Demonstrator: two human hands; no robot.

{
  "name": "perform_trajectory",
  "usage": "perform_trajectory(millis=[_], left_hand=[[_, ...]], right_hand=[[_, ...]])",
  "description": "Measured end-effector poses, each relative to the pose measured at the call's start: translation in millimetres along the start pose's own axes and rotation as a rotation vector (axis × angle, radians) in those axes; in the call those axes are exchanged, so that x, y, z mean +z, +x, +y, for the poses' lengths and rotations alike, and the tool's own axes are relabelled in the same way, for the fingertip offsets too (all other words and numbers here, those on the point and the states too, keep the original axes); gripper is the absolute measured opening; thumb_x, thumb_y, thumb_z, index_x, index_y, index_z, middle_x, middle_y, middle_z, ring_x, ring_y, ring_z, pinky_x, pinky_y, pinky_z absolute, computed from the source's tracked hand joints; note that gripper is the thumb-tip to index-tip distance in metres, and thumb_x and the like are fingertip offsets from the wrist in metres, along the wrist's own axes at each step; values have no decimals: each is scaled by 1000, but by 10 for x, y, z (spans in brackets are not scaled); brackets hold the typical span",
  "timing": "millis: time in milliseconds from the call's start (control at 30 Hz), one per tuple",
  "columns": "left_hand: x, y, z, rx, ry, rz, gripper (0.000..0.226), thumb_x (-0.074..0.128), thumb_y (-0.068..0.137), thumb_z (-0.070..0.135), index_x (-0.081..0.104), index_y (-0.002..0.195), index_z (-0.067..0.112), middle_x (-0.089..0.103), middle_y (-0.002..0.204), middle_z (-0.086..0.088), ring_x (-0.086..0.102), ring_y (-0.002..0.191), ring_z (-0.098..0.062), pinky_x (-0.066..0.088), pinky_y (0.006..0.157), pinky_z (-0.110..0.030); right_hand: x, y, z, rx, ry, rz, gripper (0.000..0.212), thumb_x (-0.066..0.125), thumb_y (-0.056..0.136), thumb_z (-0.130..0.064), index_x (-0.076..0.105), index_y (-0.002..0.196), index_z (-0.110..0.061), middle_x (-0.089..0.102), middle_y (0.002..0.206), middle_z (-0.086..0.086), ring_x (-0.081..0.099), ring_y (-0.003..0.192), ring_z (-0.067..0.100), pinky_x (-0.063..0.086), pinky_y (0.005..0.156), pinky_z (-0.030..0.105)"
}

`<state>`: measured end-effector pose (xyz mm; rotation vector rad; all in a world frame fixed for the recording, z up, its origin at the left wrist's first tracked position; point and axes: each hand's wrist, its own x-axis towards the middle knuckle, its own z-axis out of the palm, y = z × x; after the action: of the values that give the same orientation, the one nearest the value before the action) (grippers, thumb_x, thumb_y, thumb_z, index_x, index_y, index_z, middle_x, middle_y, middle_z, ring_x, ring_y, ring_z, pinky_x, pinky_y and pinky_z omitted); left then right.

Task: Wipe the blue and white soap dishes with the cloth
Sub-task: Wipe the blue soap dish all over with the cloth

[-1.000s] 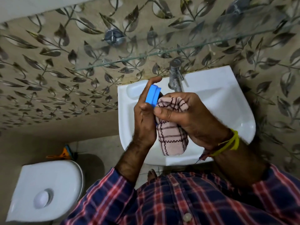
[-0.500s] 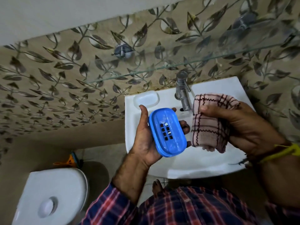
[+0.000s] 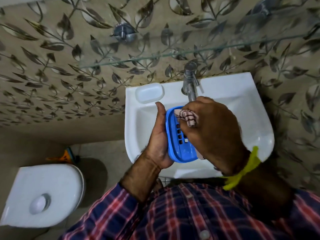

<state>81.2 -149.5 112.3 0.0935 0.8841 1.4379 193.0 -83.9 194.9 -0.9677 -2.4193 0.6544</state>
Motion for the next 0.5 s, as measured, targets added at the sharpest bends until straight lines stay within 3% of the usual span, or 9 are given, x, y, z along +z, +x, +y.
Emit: perform_trajectory(millis=[167, 233, 333, 500], left_hand=[[-31, 13, 21, 25, 3, 29, 80, 26, 93, 79, 83, 103, 23, 79, 104, -8, 77, 93, -22, 63, 80, -36], [-51, 21, 36, 34, 20, 45, 80, 27, 93, 79, 82, 106, 22, 79, 108, -9, 76, 98, -23, 62, 86, -37], [-73, 6, 38, 33, 36, 63, 87, 28, 86, 85, 77, 118, 21, 70, 131, -15, 67, 121, -30, 48, 107, -48], [-50, -3, 59, 34, 24, 80, 88, 23, 89, 85, 80, 113, 23, 74, 123, -14, 71, 114, -29, 54, 101, -45]], right_hand=[[109, 83, -34, -16, 101, -70, 8, 67, 84, -16, 71, 90, -14, 64, 88, 1, 64, 77, 22, 54, 69, 41], [153, 98, -44, -41, 126, -117, 8, 65, 84, -14, 71, 90, -12, 63, 89, 1, 63, 78, 21, 53, 70, 42], [157, 83, -34, -100, 144, -220, 10, 63, 84, -11, 71, 89, -14, 60, 87, 1, 62, 76, 23, 51, 67, 44], [141, 126, -26, -84, 144, -160, 18, 64, 82, -11, 74, 95, -18, 63, 92, -1, 65, 82, 22, 54, 69, 42]])
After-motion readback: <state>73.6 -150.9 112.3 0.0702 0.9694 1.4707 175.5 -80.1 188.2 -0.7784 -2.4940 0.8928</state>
